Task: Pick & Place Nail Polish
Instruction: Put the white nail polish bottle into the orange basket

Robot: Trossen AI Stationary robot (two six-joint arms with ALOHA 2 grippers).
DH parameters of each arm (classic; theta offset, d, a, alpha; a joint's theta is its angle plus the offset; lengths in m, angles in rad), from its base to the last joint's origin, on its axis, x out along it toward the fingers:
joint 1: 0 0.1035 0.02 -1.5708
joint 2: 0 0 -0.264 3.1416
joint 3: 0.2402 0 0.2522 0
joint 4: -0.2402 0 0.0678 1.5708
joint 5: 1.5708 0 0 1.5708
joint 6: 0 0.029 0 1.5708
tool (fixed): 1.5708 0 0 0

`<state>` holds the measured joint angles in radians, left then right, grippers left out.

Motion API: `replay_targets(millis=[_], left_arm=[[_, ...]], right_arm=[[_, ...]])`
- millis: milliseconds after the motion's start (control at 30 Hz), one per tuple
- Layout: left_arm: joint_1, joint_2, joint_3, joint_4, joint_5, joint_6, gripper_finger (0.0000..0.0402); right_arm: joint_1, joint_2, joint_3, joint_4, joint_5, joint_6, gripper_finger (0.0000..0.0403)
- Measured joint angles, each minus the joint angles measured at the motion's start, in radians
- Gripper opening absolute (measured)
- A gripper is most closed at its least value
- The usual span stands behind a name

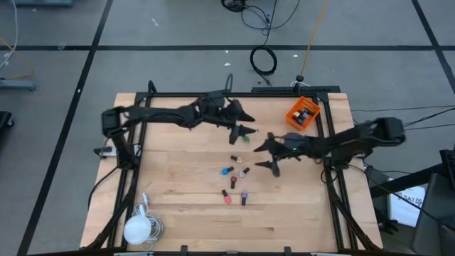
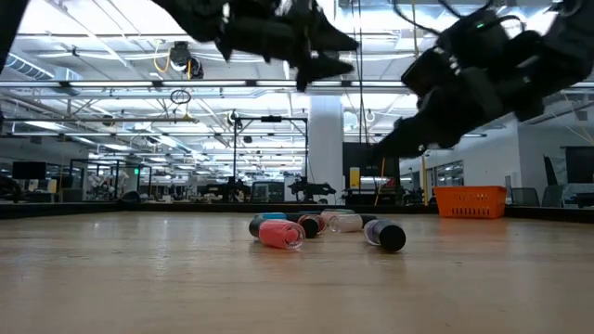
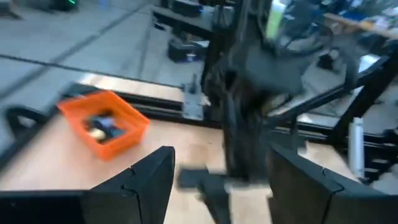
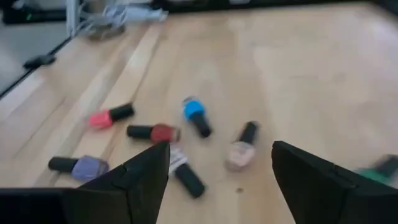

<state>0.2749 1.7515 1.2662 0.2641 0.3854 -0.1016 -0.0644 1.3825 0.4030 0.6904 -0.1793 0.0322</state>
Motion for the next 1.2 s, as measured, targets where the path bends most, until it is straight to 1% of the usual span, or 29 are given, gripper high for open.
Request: replay_targets(millis=[67,200,333,467,567,700,933,1067,1200], left_arm=[[-0.002,-0.059,0.0,-0.073,-0.058,0.04,0.0243],[-0.005,-0.156,0.001,-0.194,-0.208,0.101,0.0243],[-0.005,-0.218,0.001,-0.306,-0.314,0.1,0.0243],[-0.005,-0.242,0.0,-0.392,-0.381,0.096,0.0243],[-0.005,-0.247,0.0,-0.413,-0.395,0.092,0.0243],[-0.005,-0.247,0.0,-0.39,-0.395,0.08,0.0243],[-0.005,-0.247,0.0,-0.389,-0.396,0.08,0.0243],[-0.005,-0.247,-0.004,-0.394,-0.396,0.08,0.0243],[-0.005,-0.247,-0.025,-0.381,-0.396,0.077,0.0243]], right_arm=[[0.006,0.08,0.036,0.001,-0.037,0.0,0.0265],[0.024,0.204,0.098,-0.003,-0.085,-0.028,0.0265],[0.035,0.276,0.13,-0.007,-0.086,-0.076,0.0265],[0.034,0.327,0.147,-0.007,-0.083,-0.102,0.0263],[0.034,0.375,0.163,-0.007,-0.084,-0.108,0.0253],[0.034,0.434,0.187,0.002,-0.088,-0.121,0.0234],[0.033,0.44,0.198,-0.038,-0.084,-0.143,0.0193],[0.033,0.435,0.198,-0.065,-0.083,-0.176,0.0152],[0.033,0.435,0.198,-0.072,-0.088,-0.209,0.0097]])
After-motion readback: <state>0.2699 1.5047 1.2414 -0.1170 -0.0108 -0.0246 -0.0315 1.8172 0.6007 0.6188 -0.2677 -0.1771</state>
